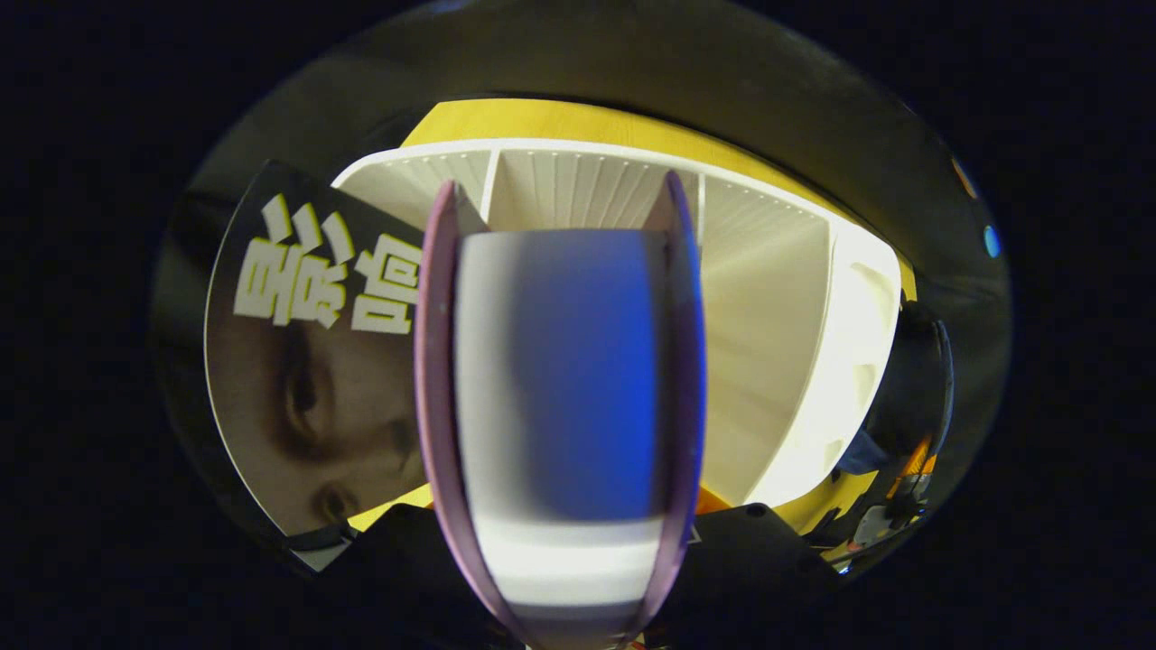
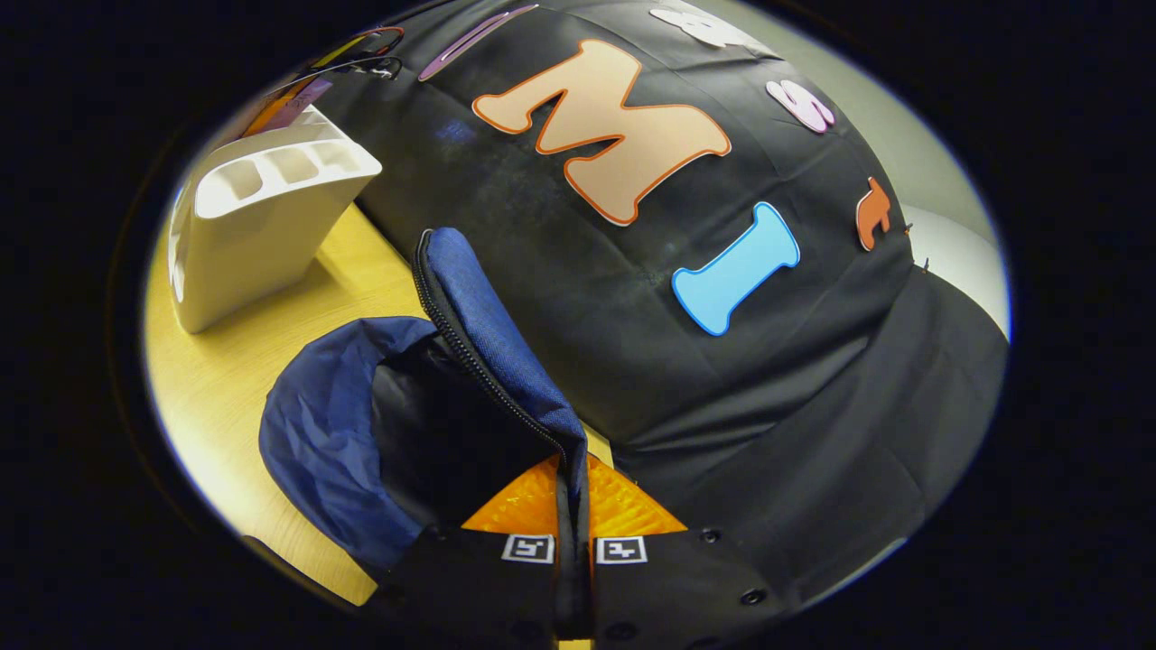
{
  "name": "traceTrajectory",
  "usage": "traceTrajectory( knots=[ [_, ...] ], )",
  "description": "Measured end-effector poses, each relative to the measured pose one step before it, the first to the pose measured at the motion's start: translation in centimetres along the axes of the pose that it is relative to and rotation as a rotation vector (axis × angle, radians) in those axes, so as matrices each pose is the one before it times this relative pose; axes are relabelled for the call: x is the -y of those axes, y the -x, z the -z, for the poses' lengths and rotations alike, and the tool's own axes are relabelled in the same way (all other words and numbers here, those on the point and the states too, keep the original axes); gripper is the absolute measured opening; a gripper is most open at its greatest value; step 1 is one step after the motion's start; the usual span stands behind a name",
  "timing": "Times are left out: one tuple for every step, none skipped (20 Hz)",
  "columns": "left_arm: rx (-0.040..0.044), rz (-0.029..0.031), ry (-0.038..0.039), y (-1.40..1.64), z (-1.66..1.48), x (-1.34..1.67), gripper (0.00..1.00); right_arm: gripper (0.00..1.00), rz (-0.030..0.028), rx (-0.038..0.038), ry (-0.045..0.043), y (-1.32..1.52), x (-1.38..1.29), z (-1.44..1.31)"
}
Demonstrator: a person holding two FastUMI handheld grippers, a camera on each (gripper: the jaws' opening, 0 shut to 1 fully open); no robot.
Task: Open the schoolbag, grab two books from the bookshelf and put them into the schoolbag.
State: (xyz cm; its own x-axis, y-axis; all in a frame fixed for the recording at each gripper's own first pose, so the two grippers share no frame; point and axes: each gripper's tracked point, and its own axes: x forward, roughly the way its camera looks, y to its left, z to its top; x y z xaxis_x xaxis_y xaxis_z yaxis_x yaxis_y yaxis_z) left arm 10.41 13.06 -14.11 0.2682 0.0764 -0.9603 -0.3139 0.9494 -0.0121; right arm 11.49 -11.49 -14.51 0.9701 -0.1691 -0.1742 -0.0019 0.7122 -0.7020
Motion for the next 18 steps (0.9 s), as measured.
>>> traceTrajectory(
  knots=[
    [0.00091, -0.00332, 0.00718, 0.62, 0.279, -0.062, 0.42, 0.03, -0.0012, 0.0003, -0.00133, 0.027, -0.074, 0.042],
    [0.00018, 0.00244, 0.0047, 0.818, 0.322, 0.007, 0.42, 0.03, -0.00049, 0.00152, 0.00005, 0.033, -0.033, -0.05],
    [-0.00129, 0.00437, 0.0024, 0.862, 0.393, 0.118, 0.42, 0.03, -0.00014, 0.00142, -0.00065, 0.044, 0.114, 0.107],
    [-0.00391, 0.00697, 0.00473, 0.929, 0.55, 0.053, 0.42, 0.03, -0.00005, 0.00077, -0.00276, -0.041, 0.074, 0.015],
    [-0.00128, 0.00661, 0.00646, 0.82, 0.496, 0.131, 0.42, 0.03, -0.00038, 0.00022, -0.00459, 0.009, 0.096, 0.051],
    [0.00065, 0.00581, 0.00184, 0.933, 0.503, 0.021, 0.42, 0.01, -0.00161, -0.00098, -0.00469, -0.016, -0.017, 0.011],
    [0.00522, -0.0027, 0.00324, 0.955, 0.407, -0.081, 0.43, 0.03, -0.00021, -0.00054, -0.00369, -0.008, 0.009, 0.074],
    [0.00929, -0.00574, 0.00041, 1.119, 0.347, -0.177, 0.43, 0.03, -0.00018, 0.00123, -0.00367, 0.027, -0.001, -0.066],
    [0.01082, -0.00538, 0.00211, 1.088, 0.312, -0.263, 0.43, 0.03, -0.00004, 0.00099, -0.0041, 0.055, 0.011, 0.151],
    [0.00933, -0.00199, 0.0052, 1.064, 0.235, -0.179, 0.43, 0.04, -0.00045, 0.0018, -0.00364, 0.028, 0.083, -0.048],
    [0.01407, 0.00038, 0.01483, 1.033, 0.255, -0.184, 0.43, 0.03, 0.00008, 0.00076, -0.00266, 0.016, 0.048, 0.108],
    [0.01435, 0.00576, 0.01704, 0.989, 0.17, -0.055, 0.43, 0.03, -0.00059, 0.00127, -0.00367, 0.086, 0.083, -0.009],
    [0.01445, 0.01046, 0.01781, 1.119, 0.276, 0.068, 0.43, 0.03, -0.00113, 0.00049, -0.00254, 0.025, -0.026, 0.165],
    [0.01319, 0.01511, 0.01676, 1.054, 0.27, 0.248, 0.43, 0.03, -0.00343, -0.00107, -0.00015, 0.022, 0.019, -0.011],
    [0.00753, 0.01308, 0.01219, 0.95, 0.365, 0.293, 0.43, 0.03, -0.00053, -0.0007, -0.00053, 0.101, 0.039, 0.121],
    [0.01048, 0.01016, 0.01123, 0.958, 0.395, 0.325, 0.43, 0.03, -0.00183, -0.00056, -0.00319, 0.196, 0.072, 0.024],
    [0.00975, 0.01138, 0.00552, 0.822, 0.417, 0.402, 0.43, 0.03, -0.00148, -0.00143, -0.00596, 0.155, 0.002, 0.17],
    [0.00716, 0.01262, -0.00087, 0.785, 0.414, 0.488, 0.43, 0.04, -0.00285, -0.00115, -0.00682, 0.066, -0.082, 0.022]
  ],
)
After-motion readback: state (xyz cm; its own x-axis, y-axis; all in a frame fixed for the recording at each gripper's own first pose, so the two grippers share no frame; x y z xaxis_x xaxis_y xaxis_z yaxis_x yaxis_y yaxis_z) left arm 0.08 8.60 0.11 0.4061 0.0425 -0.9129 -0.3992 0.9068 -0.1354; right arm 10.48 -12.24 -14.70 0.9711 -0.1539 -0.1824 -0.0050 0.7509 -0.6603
